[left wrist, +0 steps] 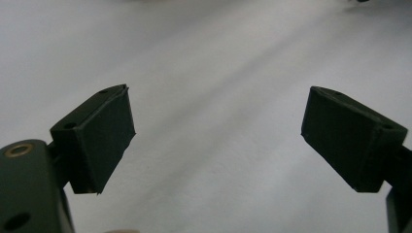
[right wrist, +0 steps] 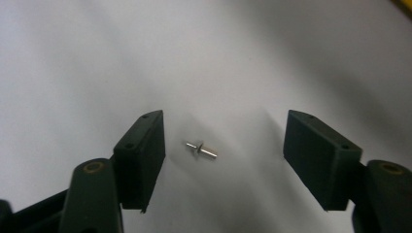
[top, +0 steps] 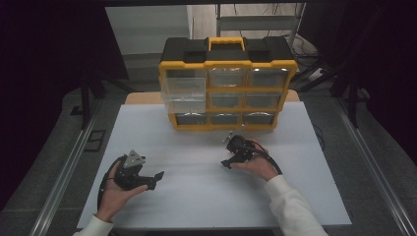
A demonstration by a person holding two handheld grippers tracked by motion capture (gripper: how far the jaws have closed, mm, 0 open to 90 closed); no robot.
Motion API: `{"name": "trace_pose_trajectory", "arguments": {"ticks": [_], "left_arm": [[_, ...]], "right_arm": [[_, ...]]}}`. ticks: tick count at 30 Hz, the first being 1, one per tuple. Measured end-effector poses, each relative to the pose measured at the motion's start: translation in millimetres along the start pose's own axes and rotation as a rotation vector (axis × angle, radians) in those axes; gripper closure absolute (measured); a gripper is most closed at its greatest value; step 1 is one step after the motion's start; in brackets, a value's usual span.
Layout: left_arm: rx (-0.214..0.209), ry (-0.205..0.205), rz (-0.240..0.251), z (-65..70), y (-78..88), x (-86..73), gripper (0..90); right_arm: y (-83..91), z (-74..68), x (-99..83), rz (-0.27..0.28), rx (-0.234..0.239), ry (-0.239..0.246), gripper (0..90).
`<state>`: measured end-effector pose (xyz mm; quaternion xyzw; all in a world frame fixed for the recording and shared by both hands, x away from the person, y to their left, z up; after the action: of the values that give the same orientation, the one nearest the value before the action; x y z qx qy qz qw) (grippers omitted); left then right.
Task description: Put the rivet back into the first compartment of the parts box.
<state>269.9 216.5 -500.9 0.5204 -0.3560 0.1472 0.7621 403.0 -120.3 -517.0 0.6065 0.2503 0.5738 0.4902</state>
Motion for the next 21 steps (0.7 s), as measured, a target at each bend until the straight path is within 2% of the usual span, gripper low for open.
{"name": "trace_pose_trajectory", "arguments": {"ticks": [2, 10, 15, 17, 21], "left_arm": [[0.001, -0.008, -0.003, 0.7, 0.0, 0.1, 12.2], [0.005, -0.009, -0.003, -1.4, 0.7, -0.6, 12.2], [0.005, -0.021, -0.009, 1.7, -0.9, -1.0, 12.2], [0.004, -0.02, -0.009, 2.0, -0.9, -0.9, 12.2], [0.002, -0.019, -0.007, 1.5, -0.9, -1.0, 12.2]], "right_arm": [[-3.2, -1.7, 0.7, -0.014, -0.001, 0.005, 37.1], [-0.3, -3.9, 2.7, -0.015, 0.005, 0.026, 62.3], [-0.4, -8.0, 6.1, -0.023, 0.024, 0.056, 78.6], [-0.6, -8.3, 6.8, -0.026, 0.031, 0.053, 82.0], [-0.4, -6.6, 6.4, -0.023, 0.044, 0.036, 83.0]]}}
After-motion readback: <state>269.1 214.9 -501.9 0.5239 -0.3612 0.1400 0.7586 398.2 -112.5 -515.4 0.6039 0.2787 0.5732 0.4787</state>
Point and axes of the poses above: each handheld gripper's, and its own axes: y roughly backward along the jaws, x roughly out of its top, z roughly to its right, the point moved 1 cm from there along -y, roughly forward along the jaws, and after that the axes turned 15 degrees about y, right-handed, at the moved point
